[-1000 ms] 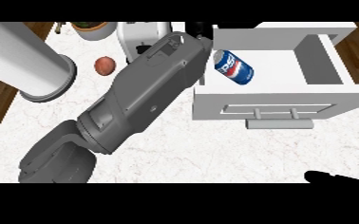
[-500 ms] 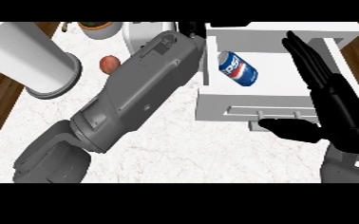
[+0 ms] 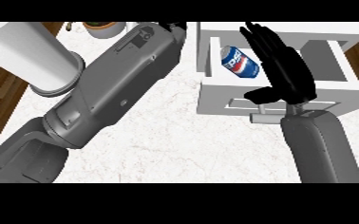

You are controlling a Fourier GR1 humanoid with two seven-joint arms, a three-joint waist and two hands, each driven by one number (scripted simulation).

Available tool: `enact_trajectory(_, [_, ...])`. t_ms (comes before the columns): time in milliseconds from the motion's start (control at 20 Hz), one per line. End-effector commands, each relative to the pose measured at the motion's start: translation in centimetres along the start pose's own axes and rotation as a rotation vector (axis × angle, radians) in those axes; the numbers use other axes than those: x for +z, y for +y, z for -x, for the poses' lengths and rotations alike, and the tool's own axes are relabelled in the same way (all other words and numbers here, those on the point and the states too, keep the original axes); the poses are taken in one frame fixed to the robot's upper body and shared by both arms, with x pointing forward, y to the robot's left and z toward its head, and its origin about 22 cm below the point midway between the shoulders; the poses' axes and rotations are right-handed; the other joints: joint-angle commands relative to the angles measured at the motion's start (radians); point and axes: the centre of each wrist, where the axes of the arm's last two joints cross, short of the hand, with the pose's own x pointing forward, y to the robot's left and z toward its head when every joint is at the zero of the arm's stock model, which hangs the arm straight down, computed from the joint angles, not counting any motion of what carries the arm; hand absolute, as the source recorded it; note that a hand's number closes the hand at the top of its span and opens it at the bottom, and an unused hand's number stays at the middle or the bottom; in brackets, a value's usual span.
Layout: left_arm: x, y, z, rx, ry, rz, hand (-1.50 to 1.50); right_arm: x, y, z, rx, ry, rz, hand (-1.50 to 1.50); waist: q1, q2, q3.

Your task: Pick up the can, place it into the drawer and close the drawer

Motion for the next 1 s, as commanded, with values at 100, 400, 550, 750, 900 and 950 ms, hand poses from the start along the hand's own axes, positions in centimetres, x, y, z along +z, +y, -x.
enact_trajectory(100, [0.1, 2.3, 0.6, 0.004, 0.011, -0.030, -1.50, -2.0, 6.0, 0.7, 0.093, 0.039, -0.037, -1.50, 0.007, 0.004, 0.001])
enact_trajectory(400, [-0.5, 4.5, -1.4, -0.003, -0.003, -0.035, -1.50, -3.4, 8.7, 3.2, 0.175, 0.082, -0.047, -1.50, 0.006, 0.007, 0.001])
enact_trajectory(550, [0.4, 5.9, -0.5, -0.019, 0.006, -0.015, -1.50, -4.6, 8.8, 3.6, 0.191, 0.119, -0.025, -1.50, 0.016, 0.005, 0.001])
enact_trajectory(750, [0.1, 6.4, -2.6, -0.012, -0.013, -0.033, -1.50, -4.4, 9.5, 5.4, 0.220, 0.125, 0.007, -1.50, 0.014, 0.007, 0.002])
enact_trajectory(900, [0.4, 6.7, -2.8, -0.005, 0.000, -0.033, -1.50, -5.0, 10.8, 4.1, 0.222, 0.115, 0.038, -1.50, 0.015, 0.007, 0.001])
enact_trajectory(950, [0.6, 7.2, -2.0, -0.011, -0.001, -0.046, -1.50, -5.3, 8.6, 6.8, 0.236, 0.138, 0.048, -1.50, 0.032, 0.013, 0.002])
